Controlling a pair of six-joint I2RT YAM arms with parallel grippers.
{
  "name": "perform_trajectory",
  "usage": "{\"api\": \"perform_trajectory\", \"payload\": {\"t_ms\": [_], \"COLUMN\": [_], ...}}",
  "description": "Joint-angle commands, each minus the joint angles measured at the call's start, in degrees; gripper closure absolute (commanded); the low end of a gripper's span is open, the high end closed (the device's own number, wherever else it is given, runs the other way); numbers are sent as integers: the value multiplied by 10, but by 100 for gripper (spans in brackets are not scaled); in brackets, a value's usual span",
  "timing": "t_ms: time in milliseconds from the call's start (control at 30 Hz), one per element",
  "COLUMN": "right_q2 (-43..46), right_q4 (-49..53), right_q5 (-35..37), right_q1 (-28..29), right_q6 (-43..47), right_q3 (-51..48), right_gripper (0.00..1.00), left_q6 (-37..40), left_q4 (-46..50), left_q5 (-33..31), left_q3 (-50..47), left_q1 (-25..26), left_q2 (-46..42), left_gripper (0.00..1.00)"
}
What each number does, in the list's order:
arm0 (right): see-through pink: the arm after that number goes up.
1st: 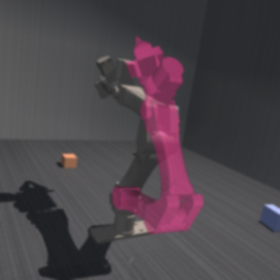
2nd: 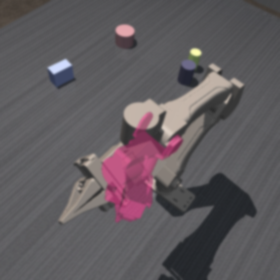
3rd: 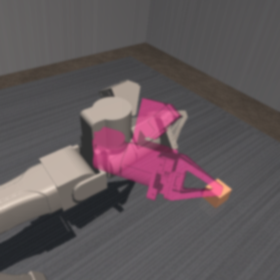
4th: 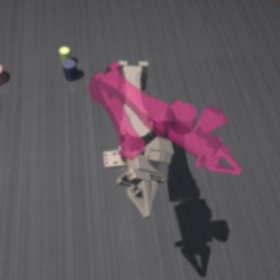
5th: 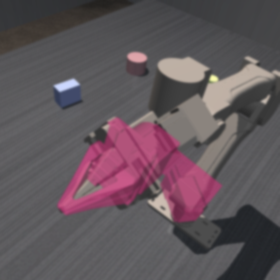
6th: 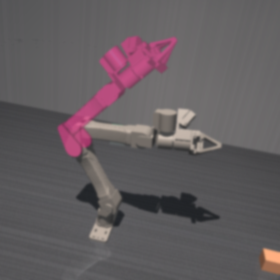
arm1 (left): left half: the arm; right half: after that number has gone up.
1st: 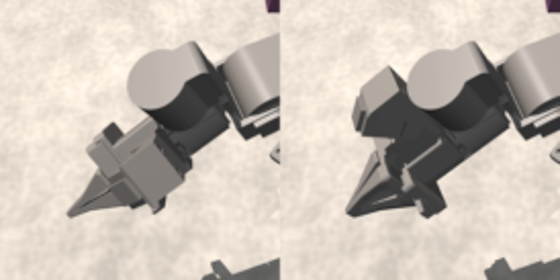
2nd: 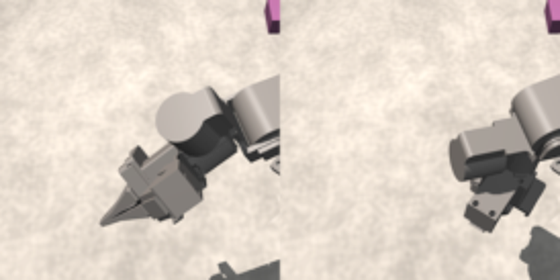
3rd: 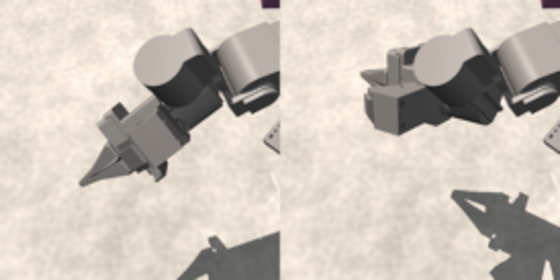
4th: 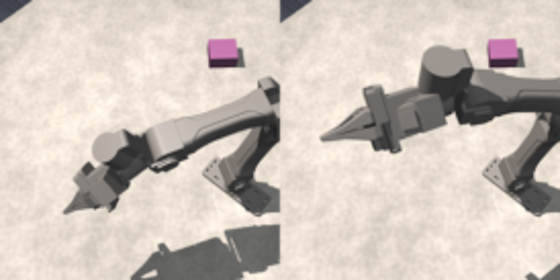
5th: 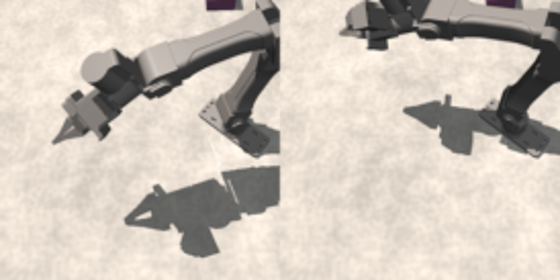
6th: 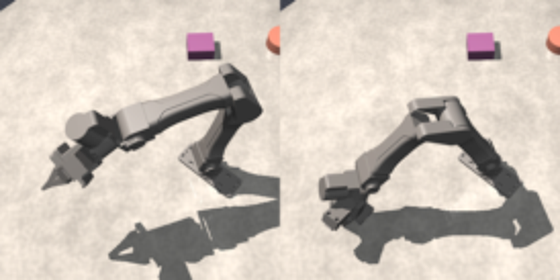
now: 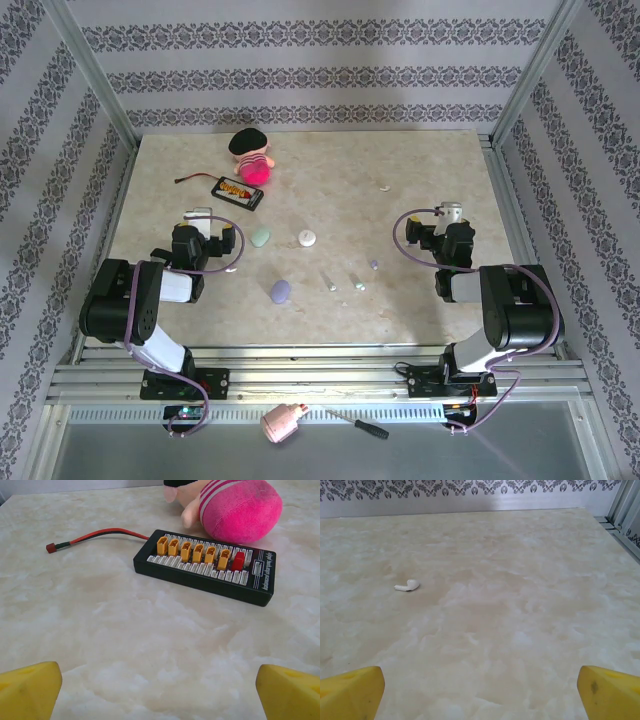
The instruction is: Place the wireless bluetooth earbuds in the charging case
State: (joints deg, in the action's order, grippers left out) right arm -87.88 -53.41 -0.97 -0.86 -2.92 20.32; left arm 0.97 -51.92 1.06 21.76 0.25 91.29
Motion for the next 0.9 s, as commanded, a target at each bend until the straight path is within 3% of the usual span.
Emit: {"api": "perform_trajectory", "payload": {"t_ms": [0, 867], "right_q2": [0, 8], "right_q4": [-13, -24], "right_q5": [-9, 15], "right_q1": [6, 6], "right_q6": [7, -1], "right_q3": [11, 2], "right_gripper": [2, 2], "left_q6": [-9, -9], "left_q4": [-18, -18], "left_q5": [4, 3], "left_q3": [7, 7], "left_q1": [-5, -6], "left_q2": [-1, -1], "left_gripper": [1, 1]}}
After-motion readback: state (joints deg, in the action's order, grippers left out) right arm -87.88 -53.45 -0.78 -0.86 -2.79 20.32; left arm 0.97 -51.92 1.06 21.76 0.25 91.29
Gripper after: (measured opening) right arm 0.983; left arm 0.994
